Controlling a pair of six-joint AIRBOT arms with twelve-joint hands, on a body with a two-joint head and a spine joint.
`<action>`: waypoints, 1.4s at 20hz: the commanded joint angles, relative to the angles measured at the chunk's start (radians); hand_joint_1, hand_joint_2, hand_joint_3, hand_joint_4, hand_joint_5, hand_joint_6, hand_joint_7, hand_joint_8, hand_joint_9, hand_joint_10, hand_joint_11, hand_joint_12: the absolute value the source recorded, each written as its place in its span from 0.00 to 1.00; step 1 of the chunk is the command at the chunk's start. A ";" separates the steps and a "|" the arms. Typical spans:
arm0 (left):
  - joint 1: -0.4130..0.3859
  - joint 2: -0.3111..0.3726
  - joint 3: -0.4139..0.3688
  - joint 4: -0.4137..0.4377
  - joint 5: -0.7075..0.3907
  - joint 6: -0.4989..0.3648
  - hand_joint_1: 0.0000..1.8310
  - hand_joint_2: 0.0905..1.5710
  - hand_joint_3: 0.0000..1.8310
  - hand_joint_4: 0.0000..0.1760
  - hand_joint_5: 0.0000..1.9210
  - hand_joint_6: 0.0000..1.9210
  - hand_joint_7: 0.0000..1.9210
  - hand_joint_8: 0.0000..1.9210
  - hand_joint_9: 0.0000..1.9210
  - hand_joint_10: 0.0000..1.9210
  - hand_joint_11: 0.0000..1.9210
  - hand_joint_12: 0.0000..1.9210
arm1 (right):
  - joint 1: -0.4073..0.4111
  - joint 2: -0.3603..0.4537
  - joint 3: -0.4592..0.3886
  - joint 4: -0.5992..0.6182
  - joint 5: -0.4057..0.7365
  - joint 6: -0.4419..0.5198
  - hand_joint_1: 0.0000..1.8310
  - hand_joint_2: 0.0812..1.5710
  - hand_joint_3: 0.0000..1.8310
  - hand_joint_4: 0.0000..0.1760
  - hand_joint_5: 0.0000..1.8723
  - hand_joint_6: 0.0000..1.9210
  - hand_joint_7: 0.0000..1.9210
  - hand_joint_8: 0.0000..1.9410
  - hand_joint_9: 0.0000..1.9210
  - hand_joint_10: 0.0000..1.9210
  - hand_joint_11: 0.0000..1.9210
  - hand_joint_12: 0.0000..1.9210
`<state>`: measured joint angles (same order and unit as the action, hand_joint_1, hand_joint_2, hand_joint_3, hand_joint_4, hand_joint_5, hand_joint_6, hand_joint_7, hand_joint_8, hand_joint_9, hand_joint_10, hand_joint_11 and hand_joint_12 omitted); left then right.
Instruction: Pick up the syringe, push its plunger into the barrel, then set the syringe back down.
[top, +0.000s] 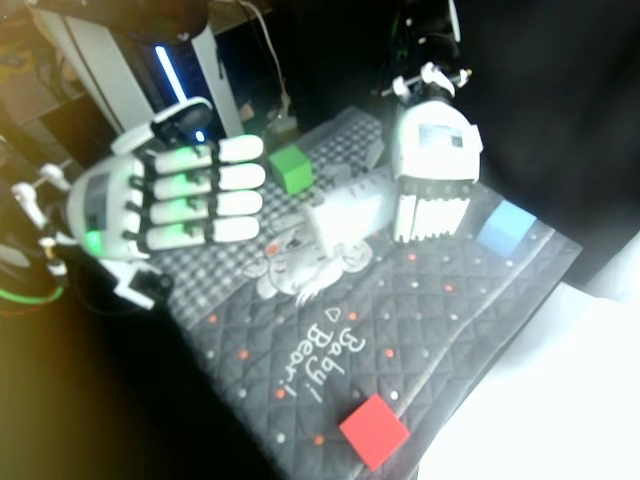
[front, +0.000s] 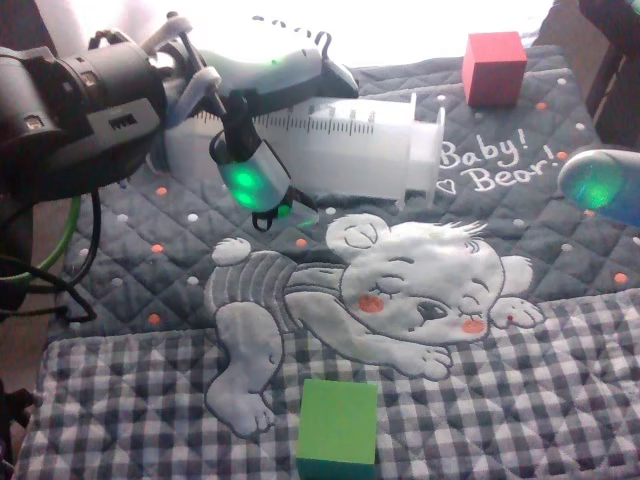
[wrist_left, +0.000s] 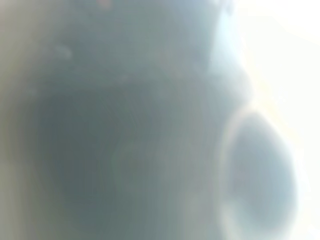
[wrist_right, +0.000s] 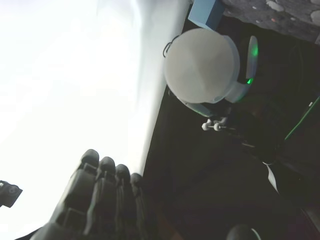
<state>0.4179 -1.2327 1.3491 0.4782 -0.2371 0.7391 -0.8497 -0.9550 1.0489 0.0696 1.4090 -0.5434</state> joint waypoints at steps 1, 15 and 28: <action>-0.008 -0.005 0.001 -0.016 -0.114 -0.004 0.82 0.48 0.38 0.00 0.63 1.00 0.75 1.00 0.78 1.00 0.77 1.00 | 0.016 0.003 -0.003 0.011 0.129 0.002 0.03 0.60 0.00 0.00 0.00 0.00 0.00 0.00 0.00 0.00 0.00 0.00; 0.001 -0.013 0.008 -0.013 -0.107 -0.004 0.59 0.82 0.02 0.06 0.30 0.79 0.36 0.81 0.36 0.85 0.32 0.94 | 0.016 0.003 -0.003 0.011 0.130 0.001 0.04 0.60 0.00 0.00 0.00 0.00 0.00 0.00 0.00 0.00 0.00 0.00; 0.010 -0.018 0.006 0.014 -0.098 -0.004 0.39 0.51 0.00 0.69 0.10 0.00 0.11 0.00 0.11 0.00 0.00 0.31 | 0.016 0.003 -0.003 0.009 0.130 -0.004 0.00 0.59 0.00 0.00 0.00 0.00 0.00 0.00 0.00 0.00 0.00 0.00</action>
<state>0.4366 -1.2449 1.3567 0.5030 -0.2283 0.7391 -0.8497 -0.9550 1.0489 0.0700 1.4113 -0.5476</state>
